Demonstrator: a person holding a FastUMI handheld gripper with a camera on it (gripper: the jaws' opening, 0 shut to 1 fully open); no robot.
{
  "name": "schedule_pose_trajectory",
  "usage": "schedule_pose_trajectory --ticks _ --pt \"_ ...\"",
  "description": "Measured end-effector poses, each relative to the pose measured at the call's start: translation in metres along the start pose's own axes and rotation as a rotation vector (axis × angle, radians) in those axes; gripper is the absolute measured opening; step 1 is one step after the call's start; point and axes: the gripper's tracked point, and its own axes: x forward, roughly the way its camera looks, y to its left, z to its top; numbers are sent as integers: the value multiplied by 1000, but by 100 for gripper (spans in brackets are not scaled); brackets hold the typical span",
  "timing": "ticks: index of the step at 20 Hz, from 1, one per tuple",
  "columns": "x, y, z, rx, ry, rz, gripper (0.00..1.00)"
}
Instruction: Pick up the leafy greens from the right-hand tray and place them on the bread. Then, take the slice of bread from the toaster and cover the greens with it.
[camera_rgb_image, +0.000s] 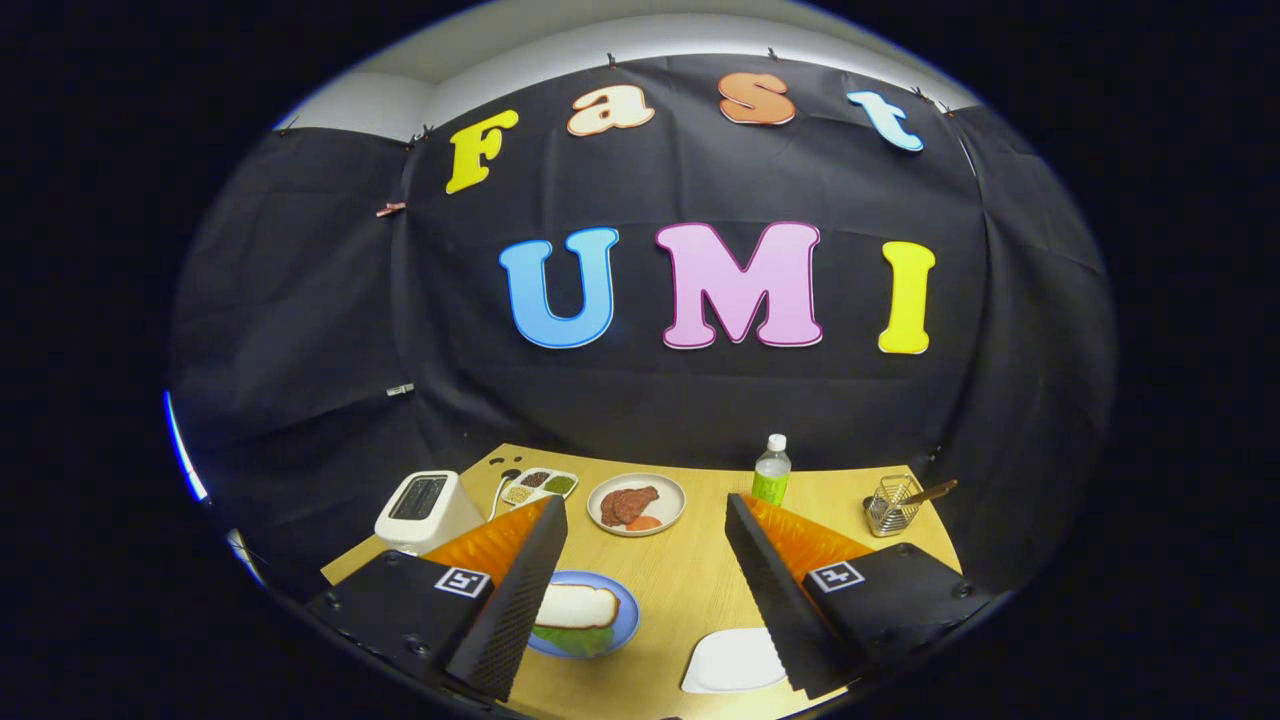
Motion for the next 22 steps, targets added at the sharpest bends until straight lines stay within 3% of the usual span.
schedule_pose_trajectory --ticks 10,22 --pt "-9 -31 3 -82 -33 48 99" --pt "-19 -48 7 -60 -62 55 99"
